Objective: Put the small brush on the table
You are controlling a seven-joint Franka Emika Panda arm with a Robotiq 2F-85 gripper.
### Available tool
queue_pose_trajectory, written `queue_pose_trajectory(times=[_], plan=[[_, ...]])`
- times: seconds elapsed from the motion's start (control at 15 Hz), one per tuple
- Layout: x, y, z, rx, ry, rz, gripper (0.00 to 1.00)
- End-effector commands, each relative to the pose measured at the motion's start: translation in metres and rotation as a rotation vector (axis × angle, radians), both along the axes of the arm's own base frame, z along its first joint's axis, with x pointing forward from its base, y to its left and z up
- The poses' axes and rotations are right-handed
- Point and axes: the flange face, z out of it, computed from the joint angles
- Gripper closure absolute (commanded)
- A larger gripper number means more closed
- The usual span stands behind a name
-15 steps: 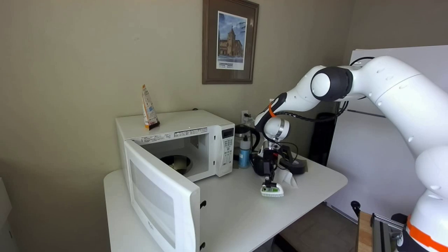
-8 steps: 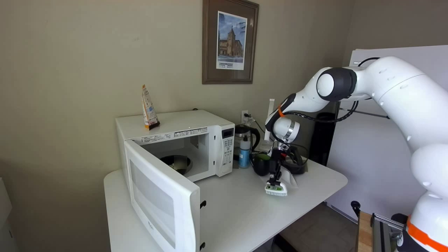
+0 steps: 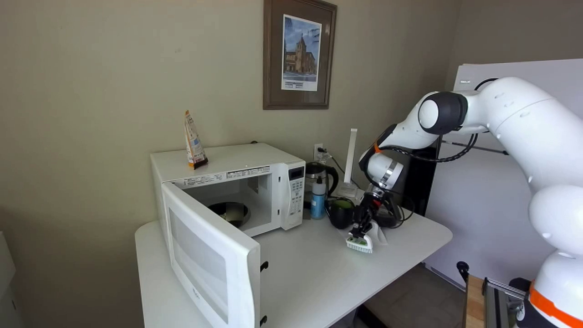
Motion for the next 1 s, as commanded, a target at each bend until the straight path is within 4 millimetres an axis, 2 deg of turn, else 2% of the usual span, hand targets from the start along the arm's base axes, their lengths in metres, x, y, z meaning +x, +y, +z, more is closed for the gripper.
queue_pose_trajectory(times=[0.0, 0.2, 0.27, 0.33, 0.53, 0.67, 0.8, 0.93], plan=[[-0.006, -0.009, -0.018, 0.0, 0.003, -0.082, 0.95], [-0.007, -0.009, -0.027, 0.009, -0.003, -0.089, 0.95], [-0.006, -0.009, -0.022, 0.017, -0.012, -0.085, 0.54], [-0.004, -0.009, -0.017, 0.016, -0.021, -0.083, 0.54], [-0.001, -0.017, 0.021, 0.003, -0.077, -0.055, 0.31], [-0.001, -0.025, 0.049, -0.055, -0.029, -0.032, 0.18], [-0.001, -0.028, 0.09, -0.115, -0.009, -0.014, 0.02], [0.001, -0.014, 0.138, -0.19, 0.018, 0.055, 0.0]])
